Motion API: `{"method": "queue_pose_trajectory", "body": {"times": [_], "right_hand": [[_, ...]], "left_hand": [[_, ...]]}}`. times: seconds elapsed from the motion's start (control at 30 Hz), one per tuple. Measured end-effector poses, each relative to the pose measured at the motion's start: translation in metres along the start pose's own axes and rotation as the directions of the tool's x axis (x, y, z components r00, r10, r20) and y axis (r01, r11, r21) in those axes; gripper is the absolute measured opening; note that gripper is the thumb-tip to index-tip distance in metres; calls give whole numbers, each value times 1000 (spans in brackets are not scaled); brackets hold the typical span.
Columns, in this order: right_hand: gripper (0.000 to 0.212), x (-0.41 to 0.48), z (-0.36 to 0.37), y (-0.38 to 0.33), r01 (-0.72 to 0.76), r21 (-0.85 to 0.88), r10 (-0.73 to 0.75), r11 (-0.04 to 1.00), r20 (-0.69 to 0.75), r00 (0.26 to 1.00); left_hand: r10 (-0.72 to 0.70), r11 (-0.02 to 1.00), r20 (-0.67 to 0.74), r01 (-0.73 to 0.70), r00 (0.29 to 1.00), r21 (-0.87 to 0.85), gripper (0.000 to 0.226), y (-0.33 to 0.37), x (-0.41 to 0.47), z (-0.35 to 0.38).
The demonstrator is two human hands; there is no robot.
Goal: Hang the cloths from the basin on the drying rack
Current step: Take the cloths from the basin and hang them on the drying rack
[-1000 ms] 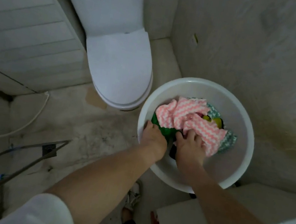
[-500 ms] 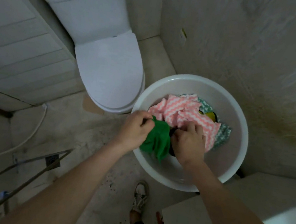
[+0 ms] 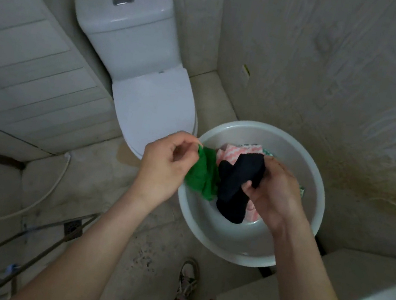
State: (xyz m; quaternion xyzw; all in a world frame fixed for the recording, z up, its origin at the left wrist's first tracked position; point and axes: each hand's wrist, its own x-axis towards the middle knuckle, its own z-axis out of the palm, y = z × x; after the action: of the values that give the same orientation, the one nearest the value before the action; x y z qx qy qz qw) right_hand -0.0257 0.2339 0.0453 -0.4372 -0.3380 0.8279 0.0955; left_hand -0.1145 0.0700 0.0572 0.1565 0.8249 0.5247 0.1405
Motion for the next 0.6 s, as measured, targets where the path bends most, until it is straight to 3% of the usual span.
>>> {"method": "queue_pose_trajectory", "body": {"times": [0.07,0.13,0.27,0.37,0.47,0.53,0.6], "right_hand": [[27,-10,9,-12,31,-48,-31,998,1,1000],[20,-21,17,-24,83,-195,-68,977,80,994],[32,-39,33,-44,389,-514,-119,764,480,869],[25,-48,47,-48,536,-581,-106,613,611,784],[7,-52,56,-51,626,-599,-220,499,611,760],[18,-53,59,-52,677,-670,-311,304,602,735],[13,-60,67,-49,700,-704,-388,121,616,686]], "left_hand": [[-17,998,-7,16,1000,-64,12,10,3,-8],[-11,992,6,12,1000,-128,10,24,5,-15],[30,976,55,-18,998,-219,17,55,5,-23],[96,989,99,-83,990,-122,19,73,6,-25],[125,992,100,-124,987,-15,23,78,6,-32],[166,979,97,-176,981,106,22,77,4,-37],[274,911,116,-296,955,289,21,79,-1,-41]]}}
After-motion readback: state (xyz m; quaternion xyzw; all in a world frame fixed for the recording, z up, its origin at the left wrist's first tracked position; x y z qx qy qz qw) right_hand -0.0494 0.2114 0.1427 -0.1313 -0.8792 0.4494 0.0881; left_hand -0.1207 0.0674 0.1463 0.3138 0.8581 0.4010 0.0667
